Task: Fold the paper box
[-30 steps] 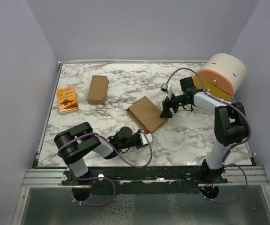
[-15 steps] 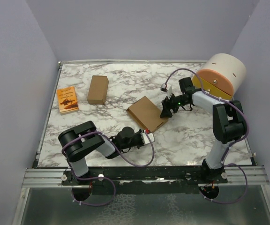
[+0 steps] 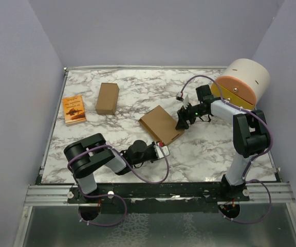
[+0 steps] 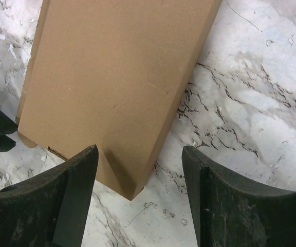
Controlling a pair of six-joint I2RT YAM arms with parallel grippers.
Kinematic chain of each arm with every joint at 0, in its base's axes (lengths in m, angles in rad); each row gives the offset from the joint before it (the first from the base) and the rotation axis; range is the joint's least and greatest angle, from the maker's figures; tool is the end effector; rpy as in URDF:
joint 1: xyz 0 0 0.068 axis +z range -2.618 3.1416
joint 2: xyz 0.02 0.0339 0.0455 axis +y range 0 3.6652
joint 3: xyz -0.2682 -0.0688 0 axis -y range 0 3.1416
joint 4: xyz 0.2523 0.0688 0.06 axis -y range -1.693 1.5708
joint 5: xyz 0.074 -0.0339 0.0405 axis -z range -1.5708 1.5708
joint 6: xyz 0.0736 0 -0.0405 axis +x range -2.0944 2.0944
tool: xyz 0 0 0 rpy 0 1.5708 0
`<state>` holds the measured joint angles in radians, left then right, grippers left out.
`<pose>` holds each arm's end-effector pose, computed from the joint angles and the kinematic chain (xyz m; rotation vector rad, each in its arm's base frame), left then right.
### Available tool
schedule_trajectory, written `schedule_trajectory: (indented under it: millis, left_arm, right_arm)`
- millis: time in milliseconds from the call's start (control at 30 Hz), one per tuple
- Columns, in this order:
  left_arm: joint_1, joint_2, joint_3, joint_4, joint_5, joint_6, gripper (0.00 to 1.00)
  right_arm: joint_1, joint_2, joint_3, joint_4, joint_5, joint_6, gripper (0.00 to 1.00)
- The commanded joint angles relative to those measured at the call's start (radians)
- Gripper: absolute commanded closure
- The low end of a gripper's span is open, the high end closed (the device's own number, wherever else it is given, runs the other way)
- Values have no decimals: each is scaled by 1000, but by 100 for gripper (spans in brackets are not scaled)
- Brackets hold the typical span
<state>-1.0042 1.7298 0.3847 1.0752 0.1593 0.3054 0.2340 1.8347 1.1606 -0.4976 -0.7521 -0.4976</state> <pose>0.1612 -0.2752 0.1067 1.2364 1.4226 -0.6312 0.3523 0.1357 0.1441 -1.0842 2.2705 0.9150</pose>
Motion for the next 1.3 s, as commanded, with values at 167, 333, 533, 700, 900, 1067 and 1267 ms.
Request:
schedule_trajectory:
  millis: [167, 333, 533, 700, 900, 1067, 1267]
  left_arm:
    - [36, -149, -105, 136, 109, -73, 53]
    - [45, -203, -92, -13, 173, 34, 53]
    - [44, -186, -34, -128, 174, 121, 54]
    - [31, -109, 43, -167, 158, 135, 63]
    - [26, -57, 70, -164, 146, 134, 70]
    - [26, -55, 64, -165, 145, 139, 69]
    - [26, -40, 60, -161, 112, 150, 69]
  right_arm:
    - [-4, 9, 31, -11, 3, 8, 34]
    - [-4, 11, 33, -16, 1, 5, 34]
    - [-4, 13, 35, -19, -1, 4, 33]
    - [-4, 18, 37, -24, -2, 1, 33]
    - [-4, 24, 40, -29, -4, -5, 33]
    - [-4, 28, 43, -32, -6, -5, 33]
    - [-4, 31, 45, -35, -8, -6, 33]
